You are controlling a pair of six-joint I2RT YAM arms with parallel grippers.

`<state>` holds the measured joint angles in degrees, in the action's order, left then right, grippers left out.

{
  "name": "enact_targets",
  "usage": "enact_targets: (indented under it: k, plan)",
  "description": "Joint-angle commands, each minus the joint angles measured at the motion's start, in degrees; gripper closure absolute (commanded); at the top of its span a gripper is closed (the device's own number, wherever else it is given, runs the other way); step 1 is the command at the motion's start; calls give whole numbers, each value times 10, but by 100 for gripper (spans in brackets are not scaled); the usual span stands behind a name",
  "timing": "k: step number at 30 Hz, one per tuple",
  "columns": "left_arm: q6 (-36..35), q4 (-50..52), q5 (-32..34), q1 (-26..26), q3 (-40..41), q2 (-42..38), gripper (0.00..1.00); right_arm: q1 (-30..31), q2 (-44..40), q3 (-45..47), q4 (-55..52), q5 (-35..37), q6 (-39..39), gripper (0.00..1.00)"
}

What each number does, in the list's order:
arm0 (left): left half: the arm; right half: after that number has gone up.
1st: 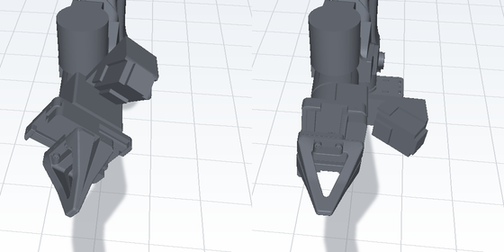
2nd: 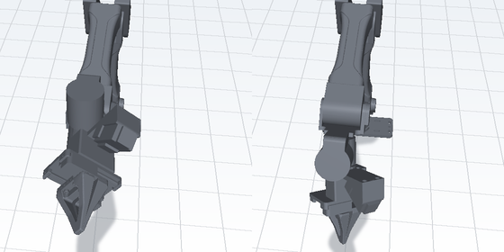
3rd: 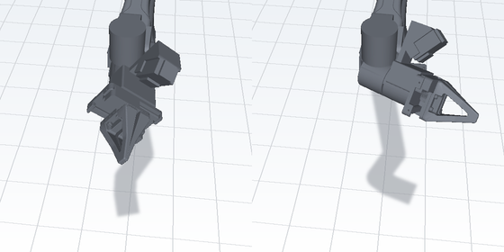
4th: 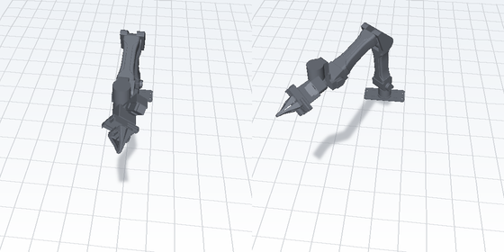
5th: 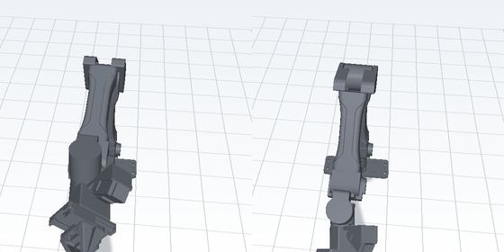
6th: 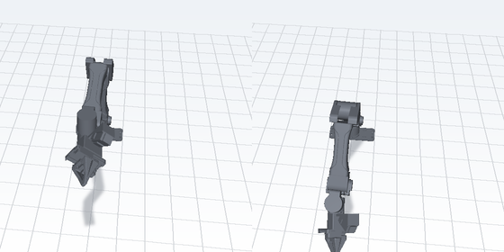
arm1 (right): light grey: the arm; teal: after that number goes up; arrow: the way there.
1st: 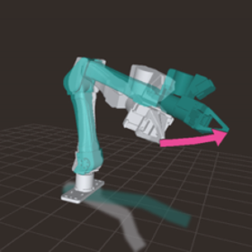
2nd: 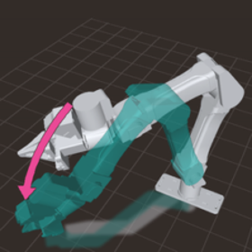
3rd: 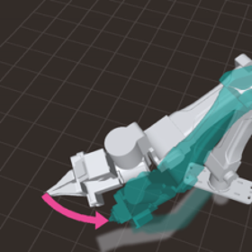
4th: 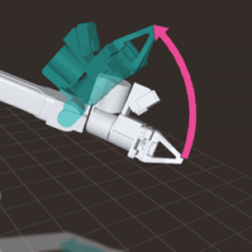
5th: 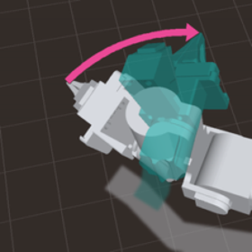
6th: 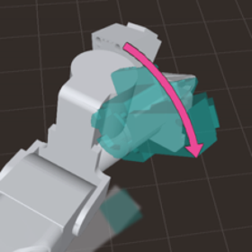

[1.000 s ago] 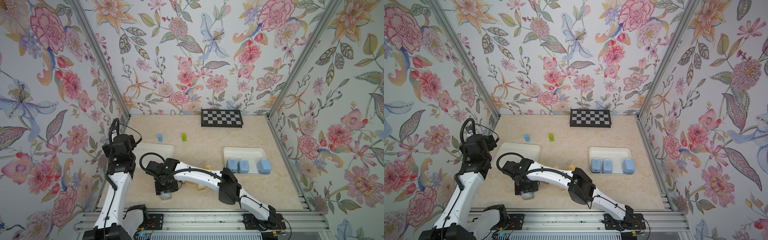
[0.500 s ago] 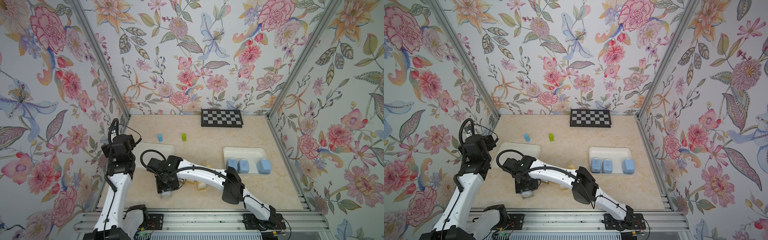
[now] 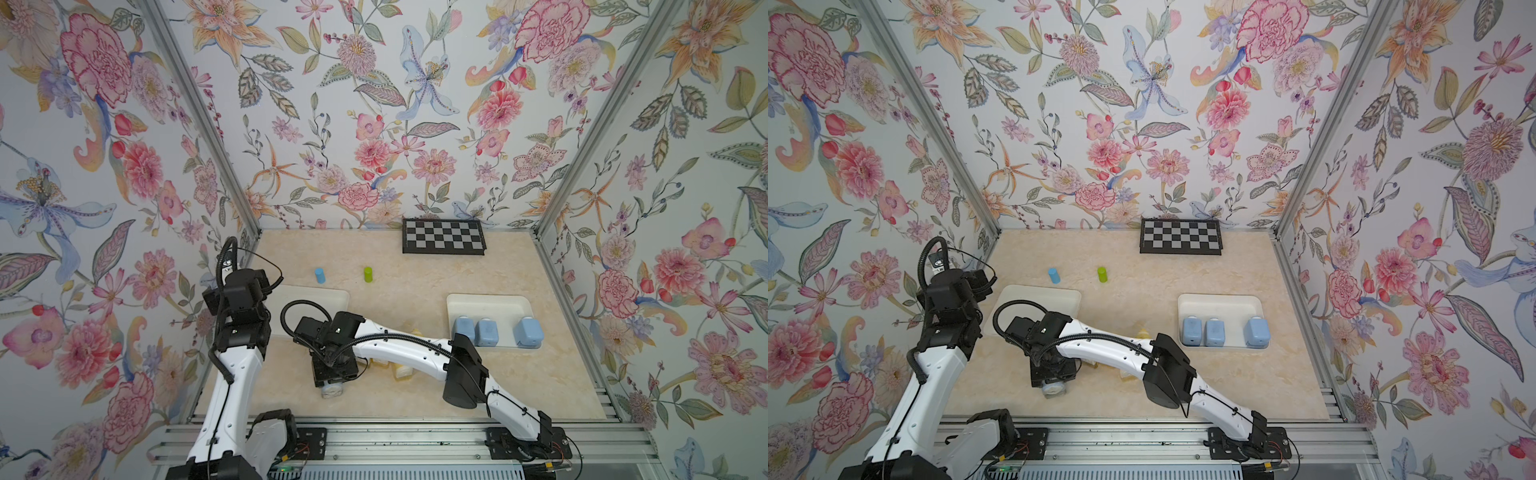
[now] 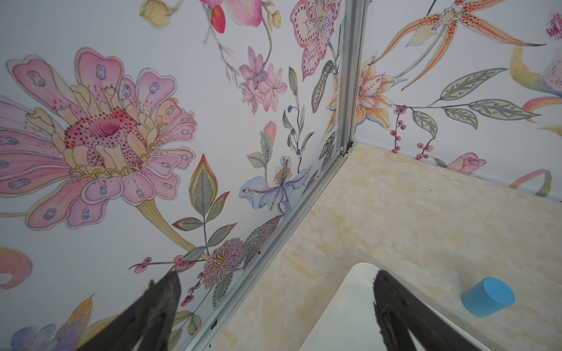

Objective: Place the pencil sharpeners by color into the storage box
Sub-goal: Pick up the pencil sharpener from the center of the board, then place the pencil sharpener in the storage box.

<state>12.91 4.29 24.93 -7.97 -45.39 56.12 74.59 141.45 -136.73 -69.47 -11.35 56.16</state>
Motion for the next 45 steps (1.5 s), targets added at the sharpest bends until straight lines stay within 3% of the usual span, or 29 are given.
enact_targets:
  k: [1,34,45]
  plan:
    - [9,6,18,-3,4,-9,0,1,-51,9,-4,10,-7,55]
    - [7,6,27,-3,6,-4,1,-43,-197,87,-4,50,-69,56]
    - [9,4,6,-3,6,0,1,-126,-286,157,-5,90,-114,56]
